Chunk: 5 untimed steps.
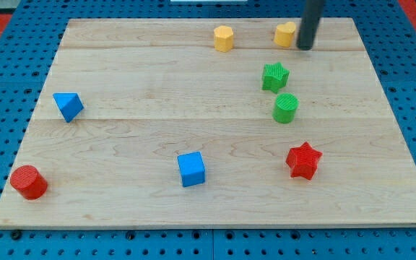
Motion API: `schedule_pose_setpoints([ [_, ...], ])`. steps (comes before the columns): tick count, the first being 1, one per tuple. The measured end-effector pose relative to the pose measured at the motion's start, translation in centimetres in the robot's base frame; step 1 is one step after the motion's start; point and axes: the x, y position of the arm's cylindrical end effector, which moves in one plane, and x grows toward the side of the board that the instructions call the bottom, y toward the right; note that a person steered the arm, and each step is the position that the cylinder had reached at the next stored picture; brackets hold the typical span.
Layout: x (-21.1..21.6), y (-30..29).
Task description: Move the yellow heart closer to the yellow hexagon
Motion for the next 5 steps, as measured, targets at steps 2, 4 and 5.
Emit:
schedule_pose_setpoints([
  [2,-3.8,0.9],
  [4,-2.0,-15.2],
  [5,-0.8,-21.6],
])
